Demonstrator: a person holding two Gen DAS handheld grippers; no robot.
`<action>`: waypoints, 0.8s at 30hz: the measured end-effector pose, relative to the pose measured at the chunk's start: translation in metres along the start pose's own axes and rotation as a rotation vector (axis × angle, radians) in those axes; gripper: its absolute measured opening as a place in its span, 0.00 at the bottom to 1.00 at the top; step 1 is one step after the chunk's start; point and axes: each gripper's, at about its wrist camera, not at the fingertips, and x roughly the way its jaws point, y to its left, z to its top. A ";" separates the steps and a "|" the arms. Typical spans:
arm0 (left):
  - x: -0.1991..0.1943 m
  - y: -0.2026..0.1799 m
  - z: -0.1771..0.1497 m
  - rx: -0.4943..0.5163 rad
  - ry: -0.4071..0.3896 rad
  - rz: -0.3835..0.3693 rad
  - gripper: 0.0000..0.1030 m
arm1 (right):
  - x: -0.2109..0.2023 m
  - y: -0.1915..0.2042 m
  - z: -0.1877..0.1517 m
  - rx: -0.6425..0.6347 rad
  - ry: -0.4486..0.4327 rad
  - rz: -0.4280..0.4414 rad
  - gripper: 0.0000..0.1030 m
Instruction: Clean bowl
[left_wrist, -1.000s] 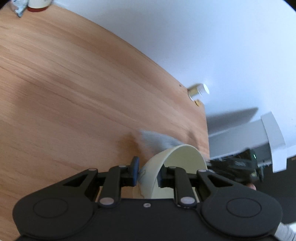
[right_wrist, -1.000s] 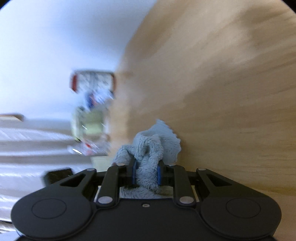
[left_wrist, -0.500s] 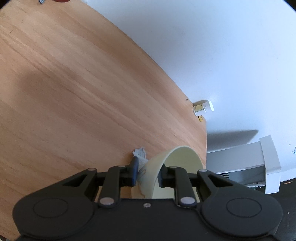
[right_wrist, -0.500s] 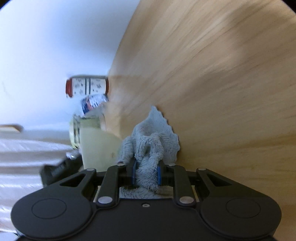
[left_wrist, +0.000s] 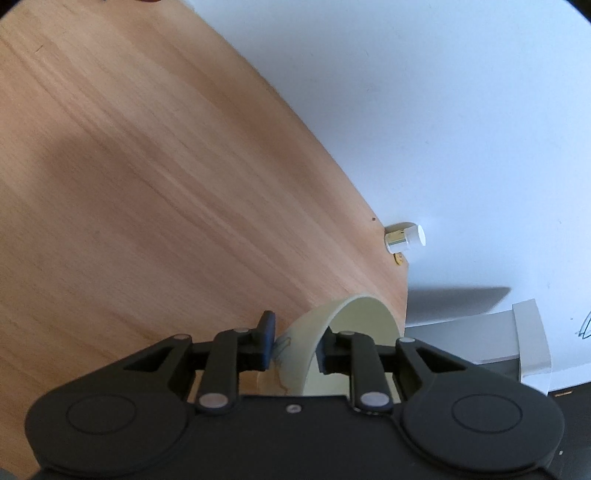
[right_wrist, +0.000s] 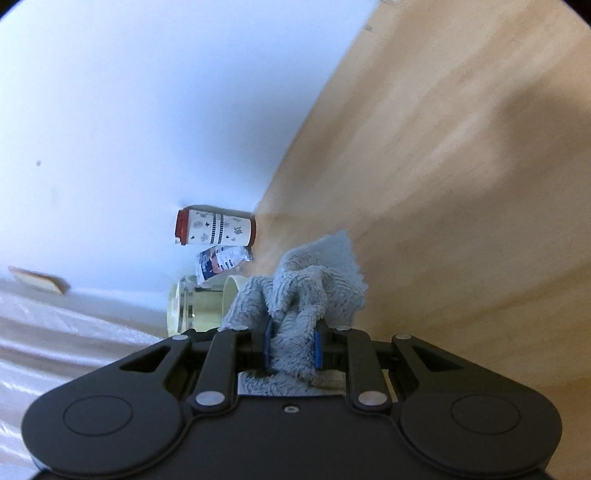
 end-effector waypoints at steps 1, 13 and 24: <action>-0.001 0.002 0.000 -0.007 0.000 0.001 0.20 | 0.001 0.001 0.000 -0.010 0.004 -0.009 0.23; 0.001 0.012 -0.002 -0.035 -0.008 0.013 0.20 | 0.037 0.010 -0.013 -0.200 0.118 -0.183 0.23; -0.005 0.003 0.003 -0.084 -0.069 -0.023 0.19 | -0.016 0.050 -0.010 -0.269 0.013 -0.090 0.23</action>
